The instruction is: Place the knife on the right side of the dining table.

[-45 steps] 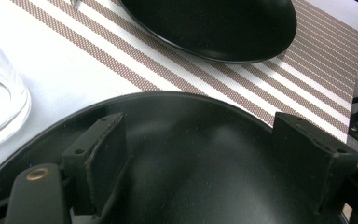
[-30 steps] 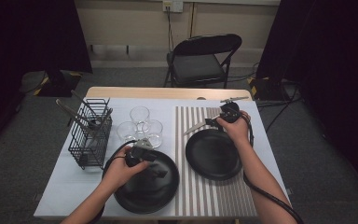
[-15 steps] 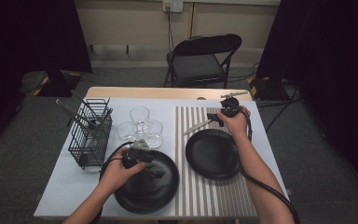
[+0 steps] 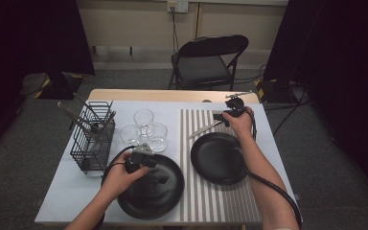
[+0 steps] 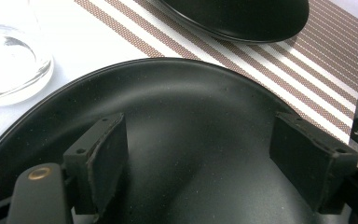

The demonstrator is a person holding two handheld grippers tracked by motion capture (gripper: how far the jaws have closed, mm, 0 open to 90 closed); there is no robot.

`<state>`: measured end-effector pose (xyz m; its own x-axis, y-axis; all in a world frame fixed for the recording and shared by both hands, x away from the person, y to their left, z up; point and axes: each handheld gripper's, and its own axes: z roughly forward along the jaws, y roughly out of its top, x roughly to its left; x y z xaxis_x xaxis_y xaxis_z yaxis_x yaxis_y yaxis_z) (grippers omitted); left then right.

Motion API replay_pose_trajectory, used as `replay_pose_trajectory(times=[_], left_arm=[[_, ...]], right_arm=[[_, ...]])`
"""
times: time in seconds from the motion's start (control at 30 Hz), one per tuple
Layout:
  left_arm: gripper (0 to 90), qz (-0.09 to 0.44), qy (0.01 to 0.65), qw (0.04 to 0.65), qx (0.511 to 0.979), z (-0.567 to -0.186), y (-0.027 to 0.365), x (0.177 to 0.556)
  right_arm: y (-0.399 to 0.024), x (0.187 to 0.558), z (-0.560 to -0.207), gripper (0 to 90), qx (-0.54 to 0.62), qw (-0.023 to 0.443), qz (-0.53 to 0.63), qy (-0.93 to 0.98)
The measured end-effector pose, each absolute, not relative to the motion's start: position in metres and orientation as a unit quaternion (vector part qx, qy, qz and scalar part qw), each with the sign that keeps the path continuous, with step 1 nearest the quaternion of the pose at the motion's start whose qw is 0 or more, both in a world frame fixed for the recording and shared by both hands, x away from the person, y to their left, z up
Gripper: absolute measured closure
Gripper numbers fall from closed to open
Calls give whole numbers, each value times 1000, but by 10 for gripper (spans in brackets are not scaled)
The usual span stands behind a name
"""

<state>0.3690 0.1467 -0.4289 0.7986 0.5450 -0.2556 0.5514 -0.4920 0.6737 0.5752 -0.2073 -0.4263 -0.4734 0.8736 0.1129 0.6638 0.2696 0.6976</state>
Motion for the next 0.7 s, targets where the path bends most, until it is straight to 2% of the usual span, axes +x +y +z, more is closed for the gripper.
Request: replay_pose_trajectory(times=[0.7], left_arm=[[191, 0, 320, 392, 862, -428, 151, 372]], right_arm=[[-196, 597, -444, 556, 490, 143, 313, 801]])
